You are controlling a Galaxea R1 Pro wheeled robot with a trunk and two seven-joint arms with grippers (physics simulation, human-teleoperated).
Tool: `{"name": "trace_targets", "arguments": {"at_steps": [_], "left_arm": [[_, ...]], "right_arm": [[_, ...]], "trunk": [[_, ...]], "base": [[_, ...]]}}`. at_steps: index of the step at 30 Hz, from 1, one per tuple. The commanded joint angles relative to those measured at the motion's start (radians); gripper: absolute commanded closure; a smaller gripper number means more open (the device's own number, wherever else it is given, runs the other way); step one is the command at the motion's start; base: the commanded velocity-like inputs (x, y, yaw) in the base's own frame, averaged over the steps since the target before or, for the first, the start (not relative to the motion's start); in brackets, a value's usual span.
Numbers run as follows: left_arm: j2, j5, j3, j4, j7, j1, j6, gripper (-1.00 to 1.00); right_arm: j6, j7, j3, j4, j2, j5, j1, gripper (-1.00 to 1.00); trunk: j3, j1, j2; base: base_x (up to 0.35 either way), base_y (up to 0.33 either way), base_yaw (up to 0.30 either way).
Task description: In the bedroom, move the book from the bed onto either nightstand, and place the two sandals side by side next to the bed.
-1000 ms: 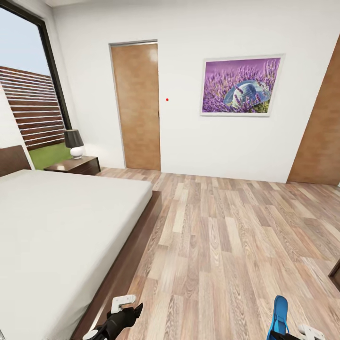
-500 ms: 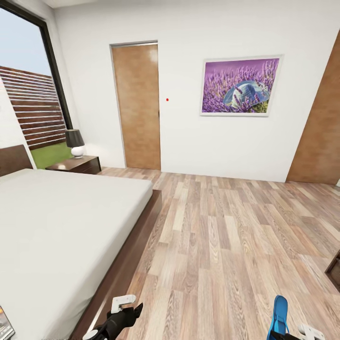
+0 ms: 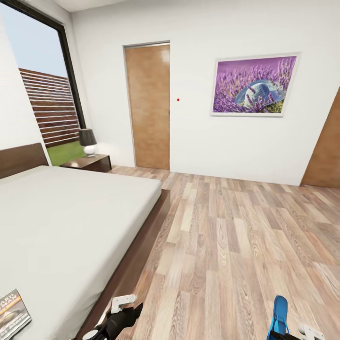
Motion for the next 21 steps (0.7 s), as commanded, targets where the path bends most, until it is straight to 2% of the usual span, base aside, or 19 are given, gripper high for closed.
{"name": "trace_targets", "arguments": {"at_steps": [1, 7, 14, 21], "left_arm": [[0.000, 0.010, -0.001, 0.000, -0.002, -0.001, 0.004, -1.00], [0.000, 0.010, -0.002, 0.000, -0.002, -0.001, 0.004, -1.00], [0.000, 0.009, -0.001, 0.000, -0.002, -0.001, 0.004, -1.00], [0.000, 0.009, -0.001, 0.000, -0.002, -0.001, 0.004, -1.00]], "right_arm": [[0.002, 0.003, 0.007, 0.000, 0.000, -0.011, 0.000, 1.00], [0.002, 0.003, 0.007, 0.000, -0.001, -0.011, 0.000, 1.00], [0.002, 0.003, 0.007, 0.000, -0.001, -0.011, 0.000, 1.00], [0.002, 0.003, 0.007, 0.000, -0.001, -0.011, 0.000, 1.00]], "trunk": [[-0.001, 0.000, 0.000], [-0.001, 0.000, 0.000], [-0.001, 0.000, 0.000], [-0.001, 0.000, 0.000]], "base": [[0.000, 0.000, 0.284], [0.000, 0.000, 0.244], [-0.005, 0.000, 0.034], [-0.254, 0.000, 0.002]]}}
